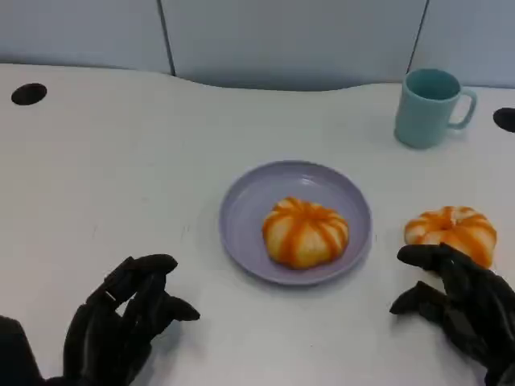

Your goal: Grasp the bread from the table and place it into the plate.

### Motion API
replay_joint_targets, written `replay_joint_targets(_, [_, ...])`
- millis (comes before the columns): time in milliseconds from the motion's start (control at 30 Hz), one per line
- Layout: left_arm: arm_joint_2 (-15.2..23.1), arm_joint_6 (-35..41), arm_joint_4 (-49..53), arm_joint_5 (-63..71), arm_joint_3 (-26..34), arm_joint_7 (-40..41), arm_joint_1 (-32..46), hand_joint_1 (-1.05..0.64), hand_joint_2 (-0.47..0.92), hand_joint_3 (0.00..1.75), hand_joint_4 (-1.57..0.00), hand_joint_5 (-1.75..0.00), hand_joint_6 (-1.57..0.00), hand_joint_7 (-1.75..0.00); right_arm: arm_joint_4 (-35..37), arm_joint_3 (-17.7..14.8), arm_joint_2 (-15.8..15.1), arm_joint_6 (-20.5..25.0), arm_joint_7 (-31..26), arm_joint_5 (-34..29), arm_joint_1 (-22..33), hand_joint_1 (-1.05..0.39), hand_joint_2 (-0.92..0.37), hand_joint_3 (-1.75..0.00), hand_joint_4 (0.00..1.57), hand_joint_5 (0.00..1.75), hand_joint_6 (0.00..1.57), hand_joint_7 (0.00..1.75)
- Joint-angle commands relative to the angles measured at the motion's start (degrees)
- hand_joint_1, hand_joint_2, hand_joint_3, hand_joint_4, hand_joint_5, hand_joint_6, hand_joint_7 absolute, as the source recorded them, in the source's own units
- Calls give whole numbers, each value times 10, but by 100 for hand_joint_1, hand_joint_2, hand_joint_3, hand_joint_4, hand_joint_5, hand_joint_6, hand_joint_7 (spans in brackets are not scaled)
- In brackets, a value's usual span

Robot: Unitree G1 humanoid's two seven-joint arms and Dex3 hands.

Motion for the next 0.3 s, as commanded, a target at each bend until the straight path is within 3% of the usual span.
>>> replay_joint_targets(33, [6, -3, 18, 0, 11, 8, -18, -49, 92, 16, -66, -154, -67, -103, 51, -13, -9, -13, 2, -1, -7, -46, -92, -21, 68, 136, 66, 93])
replay_joint_targets(300, [3, -6, 42, 4, 16, 9, -35, -49, 92, 15, -66, -156, -68, -104, 110, -24, -12, -54, 6, -5, -34, -46, -92, -19, 73, 131, 74, 88])
